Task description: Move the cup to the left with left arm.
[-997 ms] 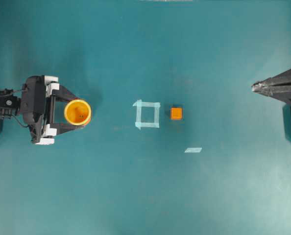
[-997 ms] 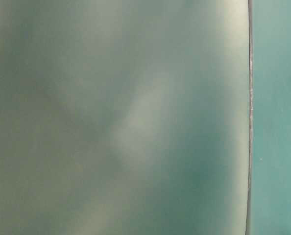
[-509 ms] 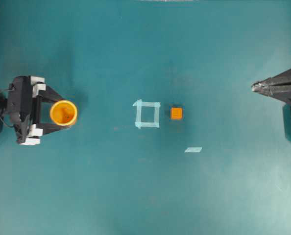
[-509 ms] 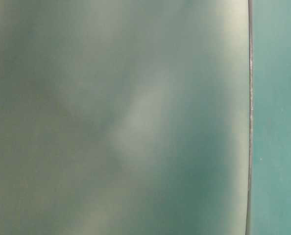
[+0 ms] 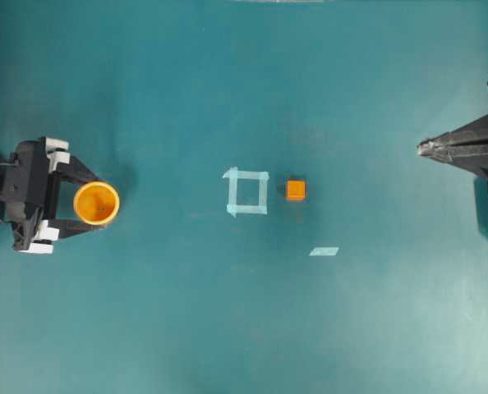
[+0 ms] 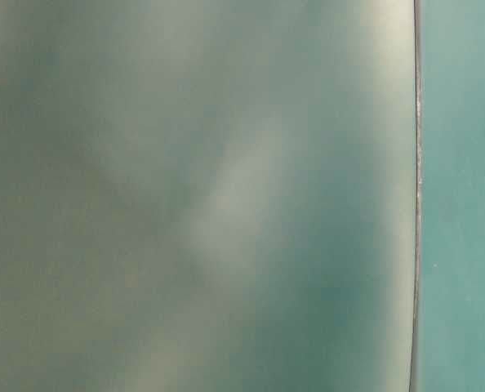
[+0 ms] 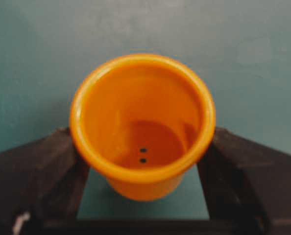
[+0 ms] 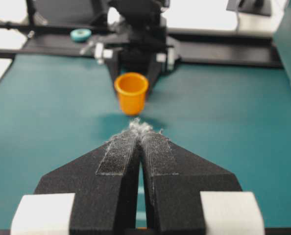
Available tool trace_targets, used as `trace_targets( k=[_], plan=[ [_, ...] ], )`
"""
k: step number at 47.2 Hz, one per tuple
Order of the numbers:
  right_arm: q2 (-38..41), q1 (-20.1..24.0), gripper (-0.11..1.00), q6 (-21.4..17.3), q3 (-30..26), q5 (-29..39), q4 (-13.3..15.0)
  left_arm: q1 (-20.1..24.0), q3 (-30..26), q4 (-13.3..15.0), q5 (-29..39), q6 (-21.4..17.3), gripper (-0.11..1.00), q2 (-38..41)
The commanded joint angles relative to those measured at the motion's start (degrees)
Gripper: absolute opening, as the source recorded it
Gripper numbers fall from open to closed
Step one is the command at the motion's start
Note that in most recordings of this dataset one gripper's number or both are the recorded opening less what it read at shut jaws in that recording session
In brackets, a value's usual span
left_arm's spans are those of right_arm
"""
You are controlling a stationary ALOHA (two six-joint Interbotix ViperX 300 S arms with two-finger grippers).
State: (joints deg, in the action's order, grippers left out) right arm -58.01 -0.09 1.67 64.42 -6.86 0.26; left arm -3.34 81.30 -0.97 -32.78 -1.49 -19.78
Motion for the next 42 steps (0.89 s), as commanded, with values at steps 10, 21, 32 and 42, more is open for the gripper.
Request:
trace_targets(
  k=[10, 21, 32, 42],
  plan=[
    [0.44, 0.09, 0.00, -0.35, -1.76, -0.44, 0.09, -0.62, -0.26, 0.09, 3.60, 0.09, 0.64, -5.27],
    [0.53, 0.09, 0.00, -0.44, -1.76, -0.26, 0.09, -0.62, -0.44, 0.09, 8.26, 1.49, 0.64, -10.55],
    [0.53, 0.09, 0.00, -0.44, -1.76, -0.18, 0.09, -0.62, 0.00, 0.09, 17.14, 3.25, 0.64, -17.84],
    [0.62, 0.09, 0.00, -0.35, -1.76, -0.26, 0.09, -0.62, 0.70, 0.00, 20.83, 3.60, 0.64, -23.47]
  ],
)
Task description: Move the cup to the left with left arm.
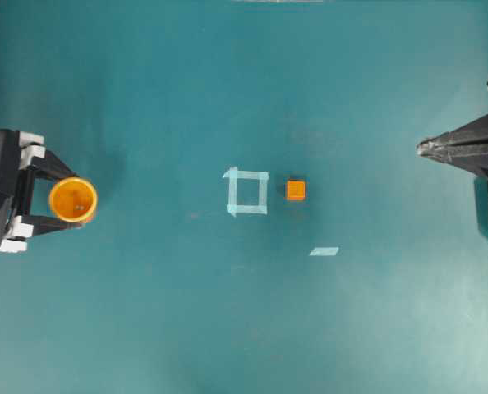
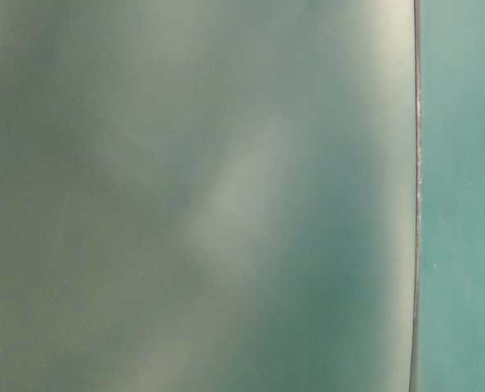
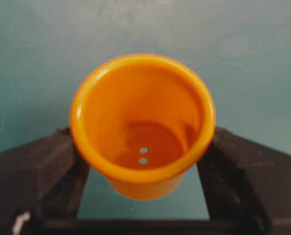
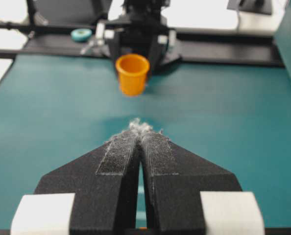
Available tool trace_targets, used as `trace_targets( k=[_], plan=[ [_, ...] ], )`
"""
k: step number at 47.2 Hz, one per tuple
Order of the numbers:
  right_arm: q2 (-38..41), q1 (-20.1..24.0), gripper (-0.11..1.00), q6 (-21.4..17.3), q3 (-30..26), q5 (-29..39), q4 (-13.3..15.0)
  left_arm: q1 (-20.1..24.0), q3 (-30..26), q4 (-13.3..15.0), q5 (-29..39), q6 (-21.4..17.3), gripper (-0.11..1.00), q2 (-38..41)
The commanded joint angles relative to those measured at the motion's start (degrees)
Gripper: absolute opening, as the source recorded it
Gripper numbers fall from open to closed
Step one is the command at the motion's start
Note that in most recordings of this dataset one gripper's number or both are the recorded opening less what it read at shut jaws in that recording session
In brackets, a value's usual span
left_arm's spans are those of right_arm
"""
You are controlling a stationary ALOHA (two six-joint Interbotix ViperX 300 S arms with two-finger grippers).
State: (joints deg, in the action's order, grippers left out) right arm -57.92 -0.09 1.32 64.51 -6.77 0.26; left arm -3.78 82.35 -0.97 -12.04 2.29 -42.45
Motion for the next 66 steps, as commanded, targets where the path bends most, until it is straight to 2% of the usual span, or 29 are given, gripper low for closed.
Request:
trace_targets(
  k=[1, 19, 29, 54, 66],
  plan=[
    [0.53, 0.09, 0.00, 0.00, -1.76, -0.44, 0.09, -0.18, -0.35, 0.09, 0.18, -0.18, 0.64, -0.97],
    [0.70, 0.09, 0.00, -0.18, -1.93, -0.53, 0.00, -0.18, -0.35, 0.09, 1.05, -0.35, 0.64, -0.62],
    [0.70, 0.09, 0.00, -0.18, -2.02, -0.26, 0.00, 2.20, -0.53, 0.09, 1.85, -1.05, 0.64, -0.70],
    [0.88, 0.09, 0.00, -0.18, -1.93, -0.09, 0.00, 2.46, -0.53, 0.00, 1.93, -1.32, 0.64, -0.62],
    [1.05, 0.09, 0.00, -0.18, -1.93, -0.09, 0.00, 4.22, -0.62, 0.09, 1.93, -1.32, 0.64, -0.62]
  ],
)
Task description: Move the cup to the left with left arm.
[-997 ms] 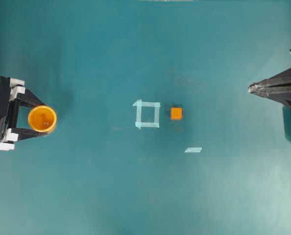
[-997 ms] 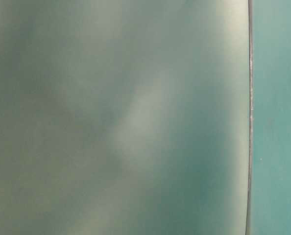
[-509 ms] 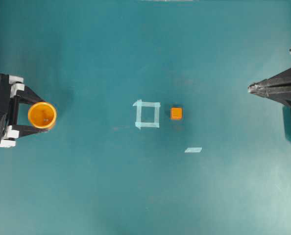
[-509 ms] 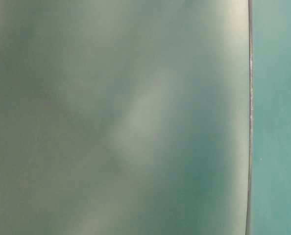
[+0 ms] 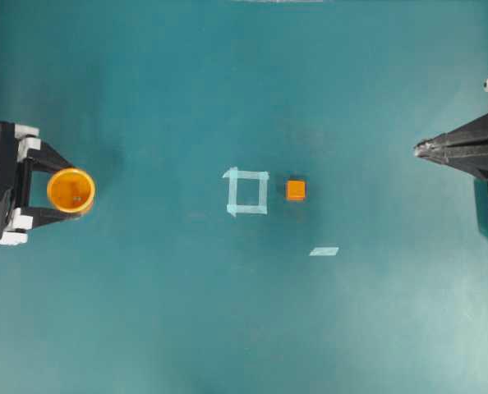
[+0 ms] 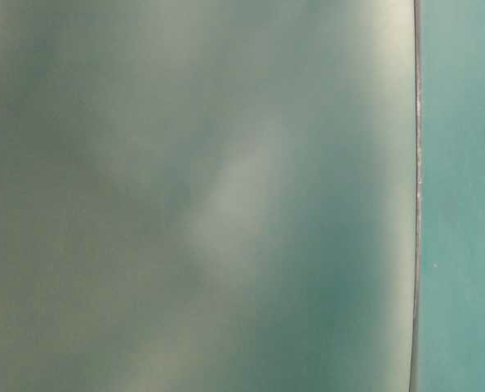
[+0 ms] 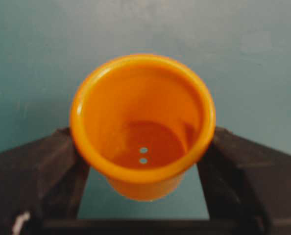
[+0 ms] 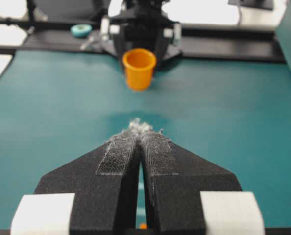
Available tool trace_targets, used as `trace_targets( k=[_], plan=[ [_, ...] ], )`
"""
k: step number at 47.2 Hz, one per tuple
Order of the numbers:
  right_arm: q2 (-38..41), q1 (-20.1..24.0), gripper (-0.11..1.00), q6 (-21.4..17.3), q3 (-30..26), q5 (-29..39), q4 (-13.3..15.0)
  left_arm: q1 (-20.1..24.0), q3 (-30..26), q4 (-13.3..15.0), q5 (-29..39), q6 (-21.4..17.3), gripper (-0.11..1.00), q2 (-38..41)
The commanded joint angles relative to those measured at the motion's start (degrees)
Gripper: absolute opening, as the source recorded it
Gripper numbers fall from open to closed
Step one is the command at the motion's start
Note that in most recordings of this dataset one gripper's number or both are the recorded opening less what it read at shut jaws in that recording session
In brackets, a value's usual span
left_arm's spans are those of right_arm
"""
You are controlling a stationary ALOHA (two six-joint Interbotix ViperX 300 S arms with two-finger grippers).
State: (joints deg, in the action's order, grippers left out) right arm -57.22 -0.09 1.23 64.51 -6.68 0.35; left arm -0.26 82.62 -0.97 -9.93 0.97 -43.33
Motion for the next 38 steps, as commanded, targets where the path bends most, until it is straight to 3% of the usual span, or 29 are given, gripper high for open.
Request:
trace_targets(
  k=[1, 38],
  plan=[
    [0.35, 0.09, 0.00, -0.09, -1.93, -0.18, -0.09, 0.79, -0.79, 0.09, -0.18, -0.09, 0.64, 0.26],
    [1.14, 0.09, 0.00, -0.44, -1.67, -0.18, -0.44, 0.97, -0.79, 0.09, -0.09, 0.00, 0.64, 0.18]
  ],
)
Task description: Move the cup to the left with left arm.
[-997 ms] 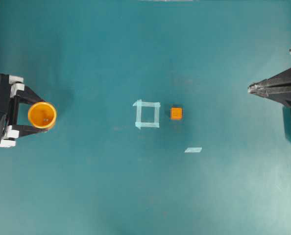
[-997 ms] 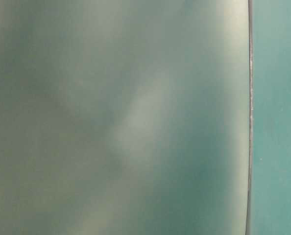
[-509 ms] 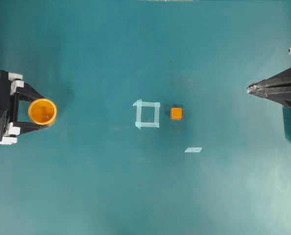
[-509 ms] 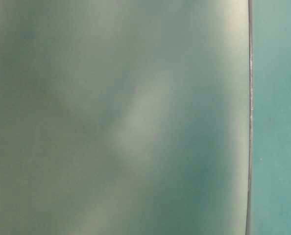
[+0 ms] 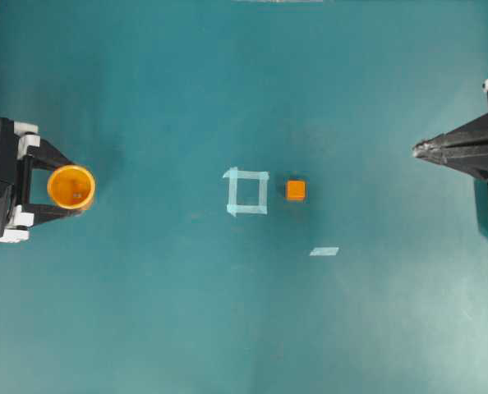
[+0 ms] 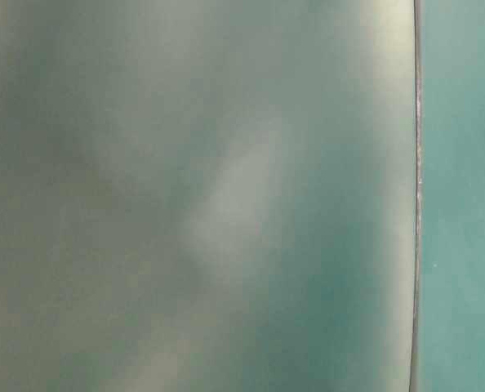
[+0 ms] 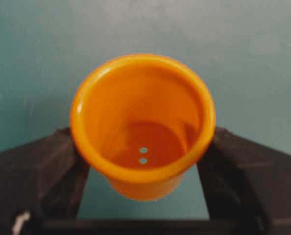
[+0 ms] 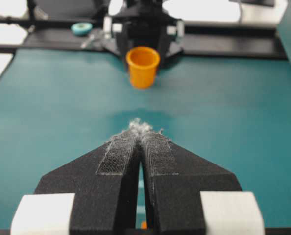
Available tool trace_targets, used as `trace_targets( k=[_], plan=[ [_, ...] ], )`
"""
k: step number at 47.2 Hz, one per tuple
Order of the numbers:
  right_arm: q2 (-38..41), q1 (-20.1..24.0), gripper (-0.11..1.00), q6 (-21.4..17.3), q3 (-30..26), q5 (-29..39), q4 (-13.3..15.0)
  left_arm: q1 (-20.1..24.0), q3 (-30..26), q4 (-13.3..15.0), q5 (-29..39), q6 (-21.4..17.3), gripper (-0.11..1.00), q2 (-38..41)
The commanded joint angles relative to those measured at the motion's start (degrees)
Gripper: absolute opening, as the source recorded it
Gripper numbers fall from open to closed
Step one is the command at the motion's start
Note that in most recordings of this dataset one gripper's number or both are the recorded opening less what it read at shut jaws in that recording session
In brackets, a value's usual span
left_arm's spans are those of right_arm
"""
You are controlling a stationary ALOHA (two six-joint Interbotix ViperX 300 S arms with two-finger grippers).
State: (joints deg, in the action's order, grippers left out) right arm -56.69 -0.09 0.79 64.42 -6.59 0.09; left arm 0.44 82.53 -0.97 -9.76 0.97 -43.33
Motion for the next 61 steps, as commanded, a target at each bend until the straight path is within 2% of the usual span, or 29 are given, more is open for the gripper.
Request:
trace_targets(
  k=[1, 17, 61],
  plan=[
    [0.70, 0.09, 0.00, 0.00, -1.58, -0.26, -0.18, 0.18, -0.79, 0.09, -0.26, 0.00, 0.64, 0.18],
    [3.52, 0.09, 0.00, -0.09, -0.88, 0.53, -0.44, 0.26, -0.79, 0.09, -0.26, 0.09, 0.64, 0.35],
    [3.34, 0.09, 0.00, -0.09, -0.88, 0.44, -0.70, 1.23, -0.79, 0.09, -0.26, 0.79, 0.64, 0.44]
  ],
)
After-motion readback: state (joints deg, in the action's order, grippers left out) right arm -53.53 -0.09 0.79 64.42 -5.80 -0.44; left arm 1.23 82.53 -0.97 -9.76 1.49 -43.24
